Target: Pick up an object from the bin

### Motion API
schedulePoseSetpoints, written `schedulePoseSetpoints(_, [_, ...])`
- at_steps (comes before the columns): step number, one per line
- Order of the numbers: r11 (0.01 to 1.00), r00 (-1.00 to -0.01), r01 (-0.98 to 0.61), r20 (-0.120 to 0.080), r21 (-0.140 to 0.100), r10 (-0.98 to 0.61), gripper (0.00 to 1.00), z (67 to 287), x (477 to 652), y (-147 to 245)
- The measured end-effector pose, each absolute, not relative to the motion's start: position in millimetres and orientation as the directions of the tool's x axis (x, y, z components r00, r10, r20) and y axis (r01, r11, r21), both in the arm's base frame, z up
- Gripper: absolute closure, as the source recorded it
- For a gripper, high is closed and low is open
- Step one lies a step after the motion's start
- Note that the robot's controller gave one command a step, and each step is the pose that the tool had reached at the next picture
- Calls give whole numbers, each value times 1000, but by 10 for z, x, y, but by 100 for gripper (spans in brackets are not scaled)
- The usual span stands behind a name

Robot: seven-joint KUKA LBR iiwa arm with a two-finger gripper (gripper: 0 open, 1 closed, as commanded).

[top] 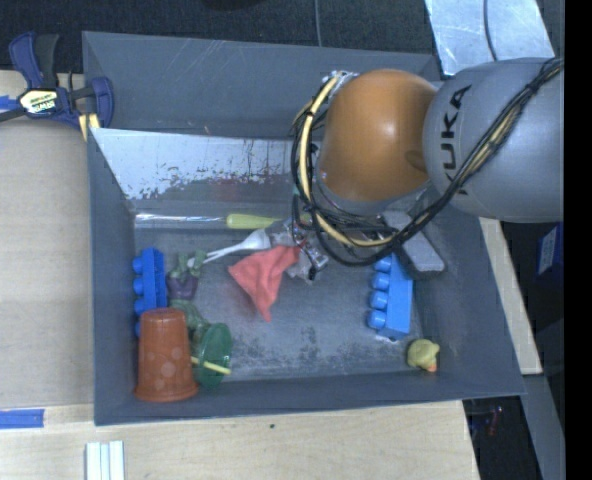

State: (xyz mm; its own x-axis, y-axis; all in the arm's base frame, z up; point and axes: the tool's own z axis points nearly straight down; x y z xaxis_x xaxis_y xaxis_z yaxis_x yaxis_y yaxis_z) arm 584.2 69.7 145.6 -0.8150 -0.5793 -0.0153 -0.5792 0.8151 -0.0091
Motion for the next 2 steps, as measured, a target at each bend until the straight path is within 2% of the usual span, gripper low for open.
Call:
schedulePoseSetpoints(1, [772,-772,-636,-14,-9,-636,100,2155,5925,767])
schedulePoseSetpoints(2, [766,-766,-643,-14,-9,-643,100,2598,5884,806])
